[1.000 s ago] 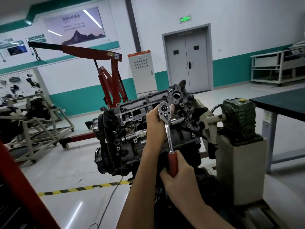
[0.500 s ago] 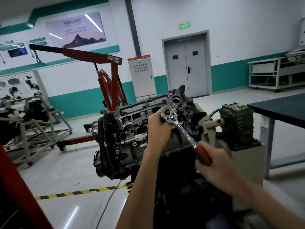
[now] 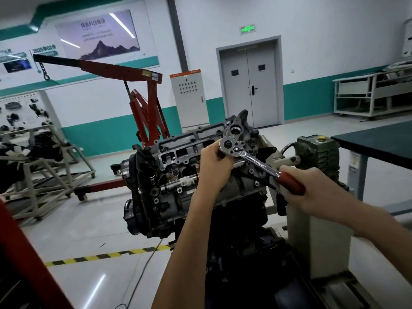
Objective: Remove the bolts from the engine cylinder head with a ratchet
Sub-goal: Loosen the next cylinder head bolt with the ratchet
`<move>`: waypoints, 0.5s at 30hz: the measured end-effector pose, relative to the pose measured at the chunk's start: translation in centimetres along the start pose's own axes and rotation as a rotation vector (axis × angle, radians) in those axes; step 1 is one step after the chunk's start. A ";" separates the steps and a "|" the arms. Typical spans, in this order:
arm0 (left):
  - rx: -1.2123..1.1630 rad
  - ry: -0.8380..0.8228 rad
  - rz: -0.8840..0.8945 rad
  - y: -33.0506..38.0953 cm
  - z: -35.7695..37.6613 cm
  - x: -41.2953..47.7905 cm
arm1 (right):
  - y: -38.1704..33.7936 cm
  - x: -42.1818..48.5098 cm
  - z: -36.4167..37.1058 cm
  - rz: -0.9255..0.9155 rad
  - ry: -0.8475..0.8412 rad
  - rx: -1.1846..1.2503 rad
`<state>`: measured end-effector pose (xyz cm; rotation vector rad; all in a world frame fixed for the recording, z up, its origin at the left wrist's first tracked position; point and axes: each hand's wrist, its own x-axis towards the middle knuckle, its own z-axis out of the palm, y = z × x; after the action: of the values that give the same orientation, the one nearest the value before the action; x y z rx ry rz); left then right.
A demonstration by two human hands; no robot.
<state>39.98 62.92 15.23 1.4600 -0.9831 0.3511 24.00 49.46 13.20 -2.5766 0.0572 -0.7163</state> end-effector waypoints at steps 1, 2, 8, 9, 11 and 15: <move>-0.014 0.022 -0.001 -0.1 0.0 -0.1 | -0.1 0.0 0.3 0.009 0.013 0.007; -0.029 0.041 0.001 -0.2 0.0 -0.3 | -0.6 -0.4 1.5 0.027 0.043 0.054; -0.063 0.085 0.002 -0.2 0.0 -0.7 | -8.1 -2.4 11.6 0.227 0.252 0.628; -0.064 0.085 -0.001 -0.2 -0.1 -0.7 | -8.8 -2.3 12.5 0.215 0.255 0.674; -0.060 0.076 -0.001 -0.2 -0.3 -0.7 | -8.9 -2.1 12.3 0.189 0.228 0.680; -0.001 0.053 0.025 -0.1 -0.5 -0.3 | -4.0 -2.0 6.3 0.079 0.063 0.339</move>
<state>40.06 63.43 15.06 1.4314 -0.9589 0.4054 25.05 56.03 9.25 -2.2169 0.0525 -0.7106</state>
